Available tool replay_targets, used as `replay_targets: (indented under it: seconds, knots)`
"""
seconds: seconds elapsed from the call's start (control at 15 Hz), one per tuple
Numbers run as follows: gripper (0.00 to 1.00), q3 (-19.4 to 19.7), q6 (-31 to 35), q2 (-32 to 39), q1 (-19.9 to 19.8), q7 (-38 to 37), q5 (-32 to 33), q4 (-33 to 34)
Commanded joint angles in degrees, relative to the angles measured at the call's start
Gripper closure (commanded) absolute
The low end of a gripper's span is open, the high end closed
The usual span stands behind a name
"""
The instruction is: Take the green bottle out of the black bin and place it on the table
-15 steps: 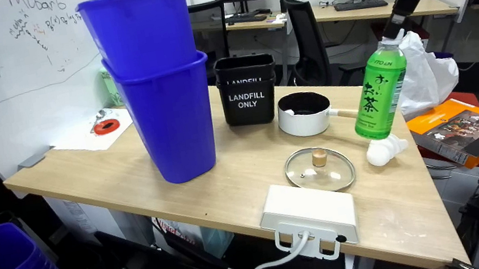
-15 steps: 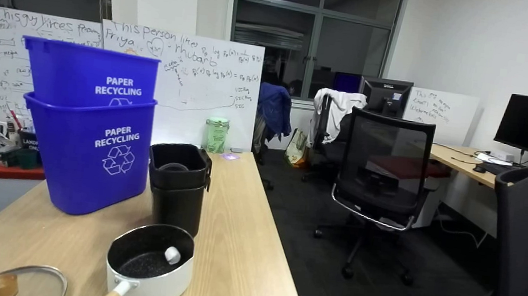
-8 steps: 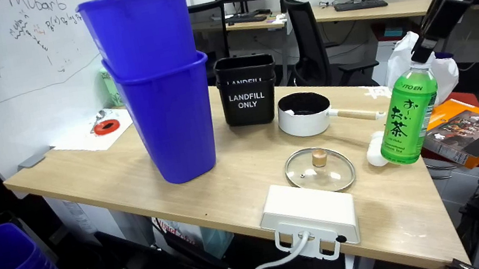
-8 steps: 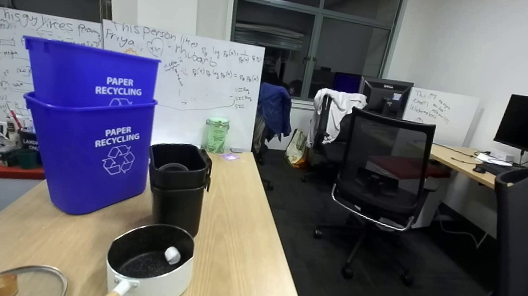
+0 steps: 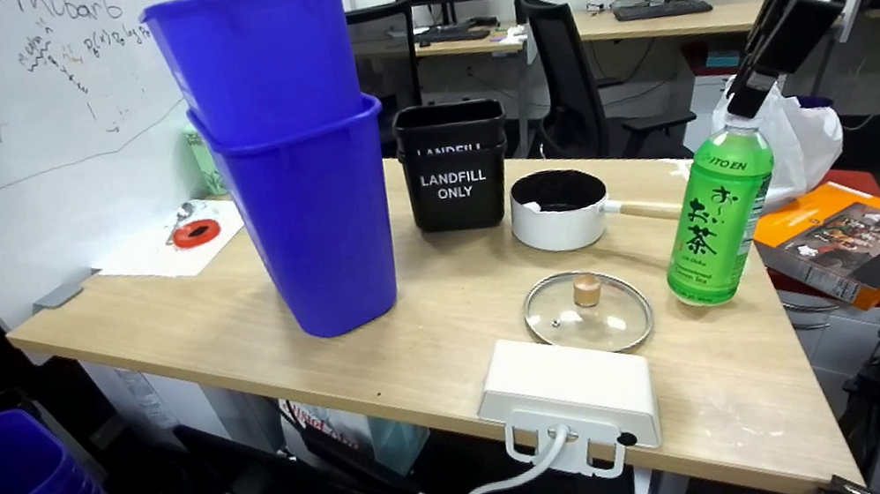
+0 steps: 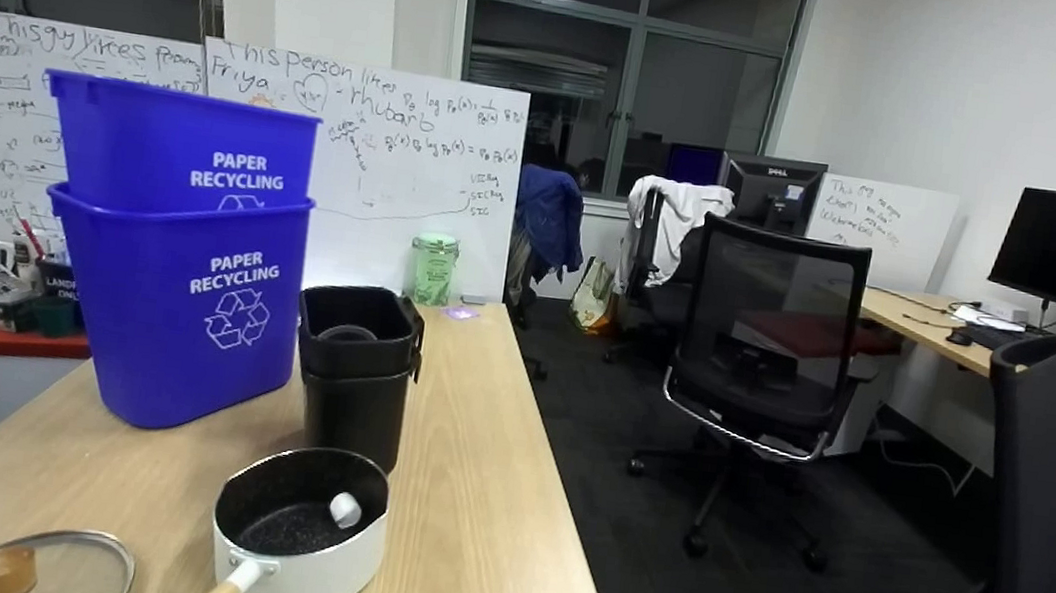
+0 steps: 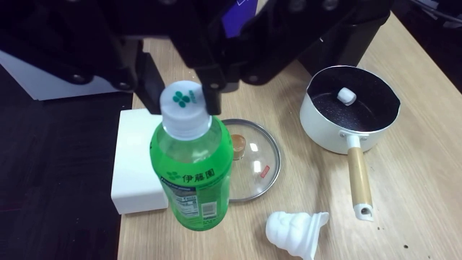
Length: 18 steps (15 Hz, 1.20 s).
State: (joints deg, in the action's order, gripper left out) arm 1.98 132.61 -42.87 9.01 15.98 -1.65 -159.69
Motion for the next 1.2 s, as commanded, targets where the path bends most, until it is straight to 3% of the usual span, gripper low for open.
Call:
replay_targets:
  seconds: [0.0, 0.47, 0.53, 1.13]
  knots:
    - [0.92, -0.54, -1.61, 0.42, 1.36, -0.59, -0.58, 0.1]
    - [0.92, -2.04, -1.63, 2.4, 2.77, -3.61, -1.32, -0.08]
    - [0.67, -1.59, -2.54, 0.97, 2.78, -2.29, -0.64, -0.08]
    - [0.67, -1.95, -2.43, 1.87, 2.75, -3.17, -0.7, 0.0]
